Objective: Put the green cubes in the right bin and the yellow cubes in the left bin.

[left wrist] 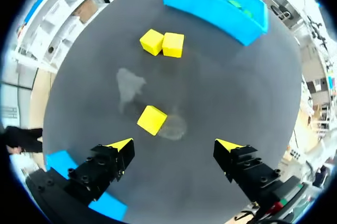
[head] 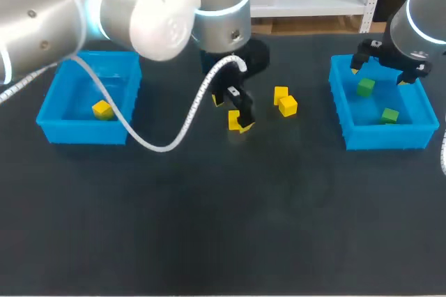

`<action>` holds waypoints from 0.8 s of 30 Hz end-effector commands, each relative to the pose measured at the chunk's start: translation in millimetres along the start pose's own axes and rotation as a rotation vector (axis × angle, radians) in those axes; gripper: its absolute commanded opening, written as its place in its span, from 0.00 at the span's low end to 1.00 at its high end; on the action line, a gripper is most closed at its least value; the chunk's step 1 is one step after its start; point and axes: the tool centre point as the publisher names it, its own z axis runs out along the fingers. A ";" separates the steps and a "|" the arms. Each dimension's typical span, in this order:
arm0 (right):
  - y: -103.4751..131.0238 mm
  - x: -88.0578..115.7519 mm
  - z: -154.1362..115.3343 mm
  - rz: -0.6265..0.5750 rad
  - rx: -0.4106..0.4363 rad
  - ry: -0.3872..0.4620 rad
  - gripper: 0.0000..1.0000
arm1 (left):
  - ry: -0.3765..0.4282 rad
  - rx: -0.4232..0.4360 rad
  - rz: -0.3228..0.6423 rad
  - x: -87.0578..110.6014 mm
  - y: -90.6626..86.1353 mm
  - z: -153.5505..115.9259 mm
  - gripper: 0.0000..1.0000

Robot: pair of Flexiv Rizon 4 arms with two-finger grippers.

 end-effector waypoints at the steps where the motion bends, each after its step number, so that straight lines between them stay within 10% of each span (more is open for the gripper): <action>1: 0.0 1.0 0.3 0.001 0.001 -0.005 1.00 | 0.021 0.003 -0.036 -15.0 8.0 14.7 1.00; 11: 0.0 1.0 0.3 0.001 0.001 -0.005 1.00 | 0.086 -0.051 -0.275 -30.0 36.7 35.1 1.00; 24: 0.0 1.0 0.3 0.001 0.001 -0.005 1.00 | 0.157 -0.033 -0.301 -27.6 31.6 50.0 1.00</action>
